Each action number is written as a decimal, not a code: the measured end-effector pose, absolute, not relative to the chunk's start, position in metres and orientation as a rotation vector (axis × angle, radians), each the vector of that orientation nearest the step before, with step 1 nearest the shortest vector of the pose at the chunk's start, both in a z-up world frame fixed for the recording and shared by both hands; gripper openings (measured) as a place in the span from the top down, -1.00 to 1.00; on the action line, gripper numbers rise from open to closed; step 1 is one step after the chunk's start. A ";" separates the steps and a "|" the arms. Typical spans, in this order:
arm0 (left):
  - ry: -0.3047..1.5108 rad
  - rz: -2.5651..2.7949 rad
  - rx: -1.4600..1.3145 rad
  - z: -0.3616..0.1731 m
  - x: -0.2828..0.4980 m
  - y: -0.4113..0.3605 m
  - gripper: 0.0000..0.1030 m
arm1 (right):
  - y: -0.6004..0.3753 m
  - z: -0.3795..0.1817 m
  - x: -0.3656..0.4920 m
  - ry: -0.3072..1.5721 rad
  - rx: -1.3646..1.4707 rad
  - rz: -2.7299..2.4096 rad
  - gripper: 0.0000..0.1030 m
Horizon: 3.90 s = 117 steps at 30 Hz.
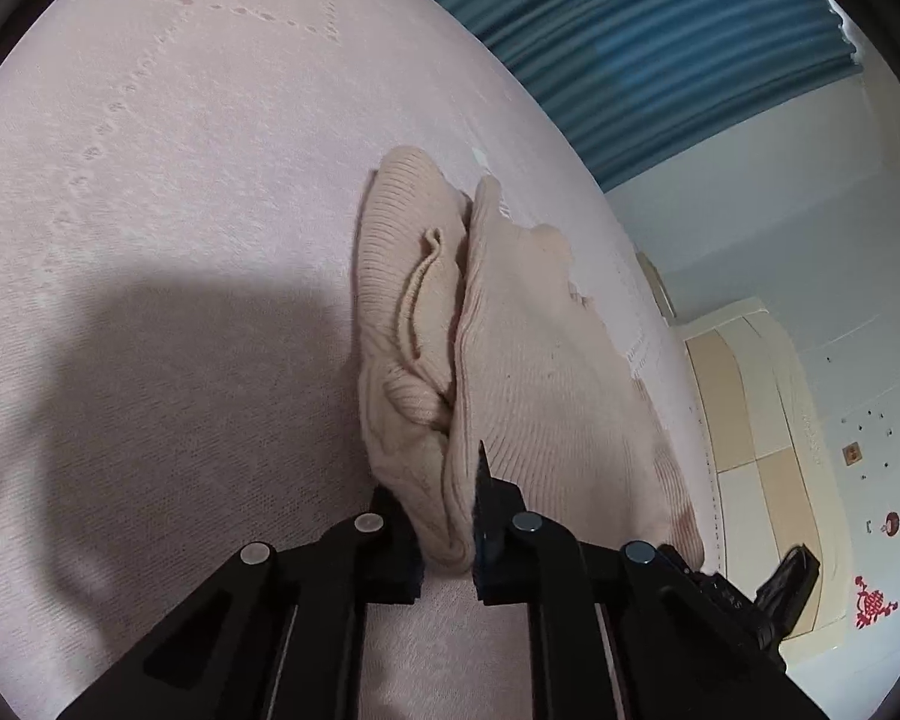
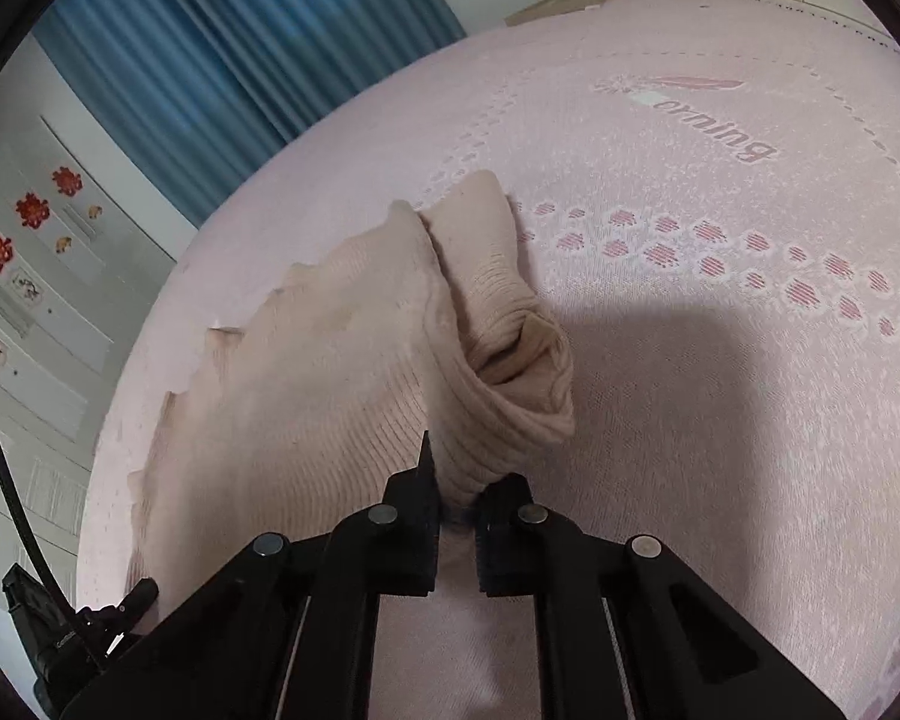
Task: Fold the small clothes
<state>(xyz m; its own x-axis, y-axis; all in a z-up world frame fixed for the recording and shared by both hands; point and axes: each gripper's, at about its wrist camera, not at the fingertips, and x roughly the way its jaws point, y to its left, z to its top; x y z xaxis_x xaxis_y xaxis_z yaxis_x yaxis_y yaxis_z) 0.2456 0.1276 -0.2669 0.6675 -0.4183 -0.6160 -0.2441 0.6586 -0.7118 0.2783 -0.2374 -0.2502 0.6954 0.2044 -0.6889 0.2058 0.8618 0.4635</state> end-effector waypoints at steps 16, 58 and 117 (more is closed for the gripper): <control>0.914 -0.079 -0.730 -0.246 0.123 0.152 0.76 | -0.226 -0.243 0.134 0.857 0.567 0.128 0.83; 0.845 -0.079 -0.581 -0.229 0.123 0.138 0.15 | -0.222 -0.246 0.139 0.901 0.292 0.063 0.39; 0.838 -0.012 -0.745 -0.254 0.126 0.201 -0.23 | -0.060 -0.254 0.278 0.964 0.021 -0.030 0.15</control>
